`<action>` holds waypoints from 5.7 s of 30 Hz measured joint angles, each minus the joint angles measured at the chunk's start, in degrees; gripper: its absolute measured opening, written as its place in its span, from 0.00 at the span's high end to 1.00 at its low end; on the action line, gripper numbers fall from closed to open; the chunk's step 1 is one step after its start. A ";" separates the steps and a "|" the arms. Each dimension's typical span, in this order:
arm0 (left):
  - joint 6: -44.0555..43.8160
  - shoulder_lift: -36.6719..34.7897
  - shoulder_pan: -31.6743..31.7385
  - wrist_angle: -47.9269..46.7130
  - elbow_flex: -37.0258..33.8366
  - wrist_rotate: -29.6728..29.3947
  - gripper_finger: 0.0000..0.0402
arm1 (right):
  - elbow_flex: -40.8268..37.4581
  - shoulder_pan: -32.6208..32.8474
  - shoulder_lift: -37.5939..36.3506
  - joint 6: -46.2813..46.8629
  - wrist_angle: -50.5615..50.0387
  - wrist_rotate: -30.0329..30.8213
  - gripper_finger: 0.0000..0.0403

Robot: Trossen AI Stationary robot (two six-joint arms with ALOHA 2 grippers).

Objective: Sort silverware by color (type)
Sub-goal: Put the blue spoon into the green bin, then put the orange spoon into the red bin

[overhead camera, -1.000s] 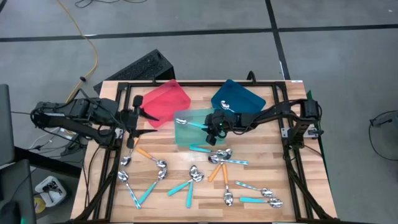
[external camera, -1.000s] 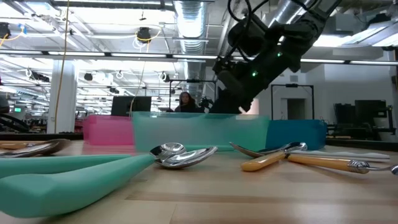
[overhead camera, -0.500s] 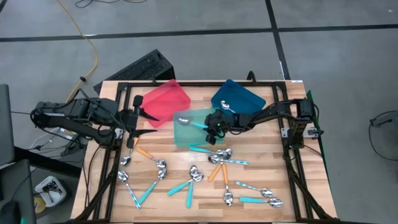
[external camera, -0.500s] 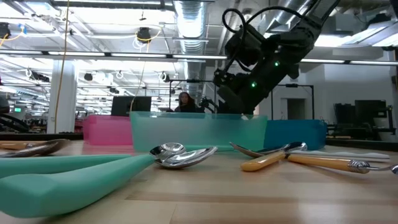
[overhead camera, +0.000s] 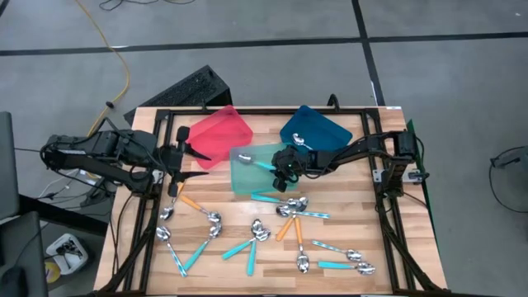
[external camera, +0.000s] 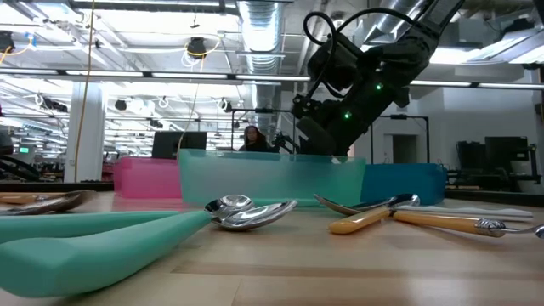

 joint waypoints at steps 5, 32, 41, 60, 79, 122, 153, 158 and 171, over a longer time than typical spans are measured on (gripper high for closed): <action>0.00 0.00 0.00 -0.04 0.00 0.00 0.60 | -0.02 0.00 0.04 0.14 -0.09 -0.13 0.67; -11.12 3.71 -1.09 -9.61 0.02 8.14 0.60 | 10.04 1.98 -20.55 -8.03 -15.43 -4.58 0.67; -14.05 16.26 -6.81 -17.35 -0.07 7.48 0.60 | 10.25 5.98 -30.55 -7.76 -21.67 -4.04 0.67; -27.06 17.70 -15.61 -5.95 -23.30 1.44 0.60 | 10.23 11.06 -23.86 -6.75 -20.75 -3.95 0.67; -27.28 18.01 -15.34 4.72 -33.17 -0.03 0.60 | 10.25 11.08 -21.86 -6.71 -20.49 -3.97 0.67; -27.93 26.77 -13.11 8.66 -36.02 1.87 0.95 | 10.25 11.19 -21.90 -6.44 -19.72 -3.98 0.67; -28.65 14.98 -13.07 13.86 -24.63 -35.24 0.97 | 10.25 11.58 -21.92 -0.15 -14.51 5.72 0.67; -23.32 15.04 -13.07 21.89 -24.61 -45.84 0.97 | 10.25 11.92 -21.92 -0.51 -8.84 10.26 0.67; -16.60 15.10 -12.13 36.79 -24.59 -56.61 0.96 | 10.14 11.87 -19.46 -9.17 4.37 18.71 0.67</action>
